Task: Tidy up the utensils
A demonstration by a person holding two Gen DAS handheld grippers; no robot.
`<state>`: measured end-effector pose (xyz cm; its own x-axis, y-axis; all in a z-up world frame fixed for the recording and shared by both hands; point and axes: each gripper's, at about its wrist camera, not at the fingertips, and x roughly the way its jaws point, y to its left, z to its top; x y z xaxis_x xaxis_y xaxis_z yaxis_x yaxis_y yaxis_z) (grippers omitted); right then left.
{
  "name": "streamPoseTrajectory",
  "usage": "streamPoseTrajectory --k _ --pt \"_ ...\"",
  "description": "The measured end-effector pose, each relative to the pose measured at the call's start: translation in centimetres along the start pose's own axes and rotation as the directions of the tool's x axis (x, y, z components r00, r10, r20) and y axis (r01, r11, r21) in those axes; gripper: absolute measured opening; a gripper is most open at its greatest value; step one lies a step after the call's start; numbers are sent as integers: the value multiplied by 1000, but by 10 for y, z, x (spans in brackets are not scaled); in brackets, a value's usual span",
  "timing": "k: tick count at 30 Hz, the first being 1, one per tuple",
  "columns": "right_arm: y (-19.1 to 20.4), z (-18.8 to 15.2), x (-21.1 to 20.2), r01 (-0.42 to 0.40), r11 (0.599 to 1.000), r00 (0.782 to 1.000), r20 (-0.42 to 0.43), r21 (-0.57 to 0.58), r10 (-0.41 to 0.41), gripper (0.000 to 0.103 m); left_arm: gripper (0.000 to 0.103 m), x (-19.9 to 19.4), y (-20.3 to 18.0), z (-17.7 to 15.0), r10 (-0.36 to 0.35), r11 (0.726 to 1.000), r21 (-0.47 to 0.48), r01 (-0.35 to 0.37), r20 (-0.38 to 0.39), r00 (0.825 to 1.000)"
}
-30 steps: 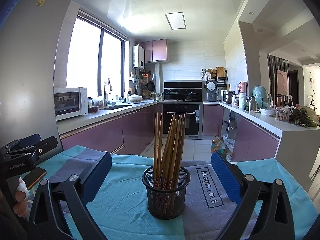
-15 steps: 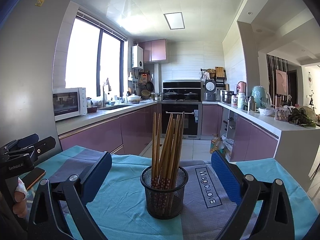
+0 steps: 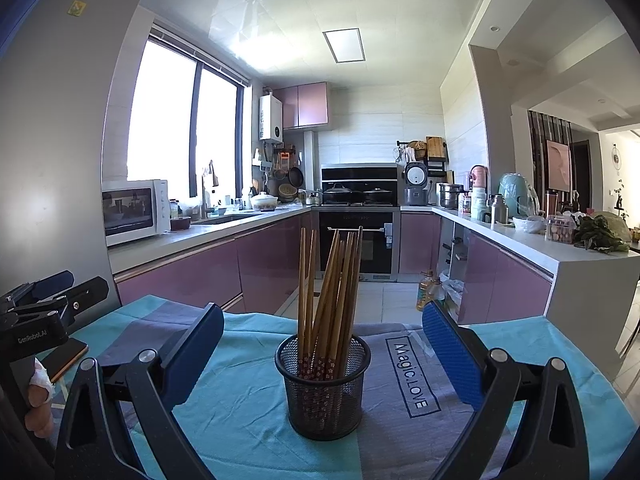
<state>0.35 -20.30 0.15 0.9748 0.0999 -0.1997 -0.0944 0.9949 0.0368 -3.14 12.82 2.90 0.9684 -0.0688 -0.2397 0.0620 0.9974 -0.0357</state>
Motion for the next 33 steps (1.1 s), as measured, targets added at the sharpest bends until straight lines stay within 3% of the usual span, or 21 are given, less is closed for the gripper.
streamPoseTrajectory --k 33 --pt "0 -2 -2 9 1000 1000 20 7 -9 96 97 1 -1 0 4 1000 7 -4 6 1000"
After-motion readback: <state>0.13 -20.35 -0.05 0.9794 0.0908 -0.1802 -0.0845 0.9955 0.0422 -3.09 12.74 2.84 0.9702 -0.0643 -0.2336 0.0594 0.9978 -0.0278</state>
